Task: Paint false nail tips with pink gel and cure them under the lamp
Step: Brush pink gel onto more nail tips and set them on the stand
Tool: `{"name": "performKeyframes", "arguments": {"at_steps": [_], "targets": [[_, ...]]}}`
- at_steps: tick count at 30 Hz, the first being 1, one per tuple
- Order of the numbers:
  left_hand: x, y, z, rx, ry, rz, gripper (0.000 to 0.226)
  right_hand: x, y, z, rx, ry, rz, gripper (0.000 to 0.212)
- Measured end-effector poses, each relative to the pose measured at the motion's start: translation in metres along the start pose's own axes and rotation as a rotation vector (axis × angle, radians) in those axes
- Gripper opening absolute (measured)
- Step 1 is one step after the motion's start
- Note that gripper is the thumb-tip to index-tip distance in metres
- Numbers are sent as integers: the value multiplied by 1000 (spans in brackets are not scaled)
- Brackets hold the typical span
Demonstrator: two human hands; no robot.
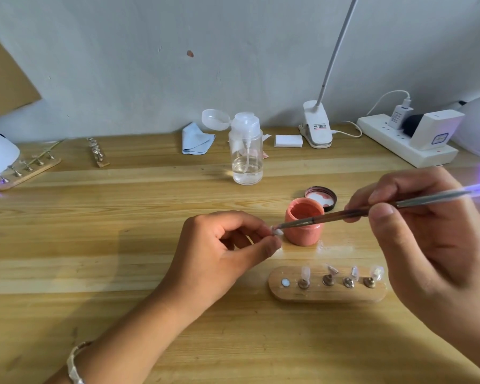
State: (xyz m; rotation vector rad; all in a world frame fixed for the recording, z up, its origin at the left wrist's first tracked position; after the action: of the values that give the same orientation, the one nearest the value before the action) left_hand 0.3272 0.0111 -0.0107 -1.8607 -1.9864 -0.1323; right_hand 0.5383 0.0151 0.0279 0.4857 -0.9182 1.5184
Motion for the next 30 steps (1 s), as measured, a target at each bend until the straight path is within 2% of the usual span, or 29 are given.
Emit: {"name": "performKeyframes", "arguments": {"at_steps": [30], "targets": [[1, 0, 3, 22, -6, 19, 9, 0, -1, -4, 25, -14, -7, 13]]}}
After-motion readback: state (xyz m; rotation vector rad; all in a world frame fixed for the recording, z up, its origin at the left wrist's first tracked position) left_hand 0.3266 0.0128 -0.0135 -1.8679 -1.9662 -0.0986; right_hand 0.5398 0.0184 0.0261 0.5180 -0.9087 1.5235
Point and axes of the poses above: each hand's wrist, its own x-axis towards the middle knuckle, its own y-axis out of the palm, z = x × y, the point moved 6 cm from there along x, towards the middle knuckle, and after that the axes turned 4 degrees about -x, right-handed, at the moved point
